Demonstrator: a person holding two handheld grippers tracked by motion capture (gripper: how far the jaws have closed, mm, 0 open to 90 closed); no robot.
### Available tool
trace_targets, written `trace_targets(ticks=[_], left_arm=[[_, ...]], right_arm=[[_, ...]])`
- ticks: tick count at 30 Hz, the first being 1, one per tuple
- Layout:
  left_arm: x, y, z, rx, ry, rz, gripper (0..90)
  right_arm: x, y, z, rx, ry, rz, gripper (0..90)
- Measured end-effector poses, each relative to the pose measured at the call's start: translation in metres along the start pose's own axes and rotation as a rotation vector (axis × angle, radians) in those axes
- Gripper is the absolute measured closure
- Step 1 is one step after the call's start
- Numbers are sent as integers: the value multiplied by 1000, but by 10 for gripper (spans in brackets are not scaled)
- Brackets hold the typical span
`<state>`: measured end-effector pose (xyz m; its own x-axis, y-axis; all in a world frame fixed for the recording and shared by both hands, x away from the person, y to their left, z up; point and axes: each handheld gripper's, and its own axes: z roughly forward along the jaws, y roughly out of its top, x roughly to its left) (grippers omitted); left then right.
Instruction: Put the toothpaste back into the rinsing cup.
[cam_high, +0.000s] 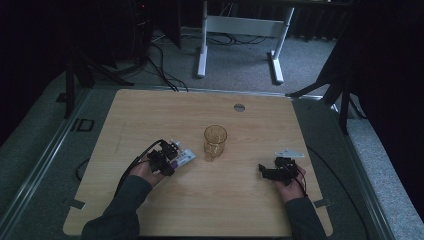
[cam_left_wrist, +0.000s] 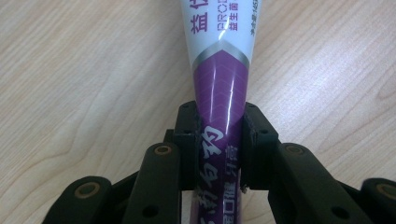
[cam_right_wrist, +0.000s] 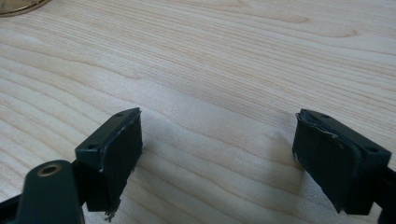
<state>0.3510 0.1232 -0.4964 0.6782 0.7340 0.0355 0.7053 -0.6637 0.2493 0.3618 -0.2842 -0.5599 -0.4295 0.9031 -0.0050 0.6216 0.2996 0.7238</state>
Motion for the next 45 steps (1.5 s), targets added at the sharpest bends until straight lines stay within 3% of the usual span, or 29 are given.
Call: trace_targets(ticks=[12, 35, 45], left_arm=[[7, -2, -10, -57, 10, -58, 721], [13, -4, -22, -140, 26, -121, 722], [16, -4, -27, -199, 33, -154, 722]], right_arm=[[0, 0, 0, 0, 0, 0, 157], [0, 0, 0, 0, 0, 0, 157], [0, 0, 0, 0, 0, 0, 157]])
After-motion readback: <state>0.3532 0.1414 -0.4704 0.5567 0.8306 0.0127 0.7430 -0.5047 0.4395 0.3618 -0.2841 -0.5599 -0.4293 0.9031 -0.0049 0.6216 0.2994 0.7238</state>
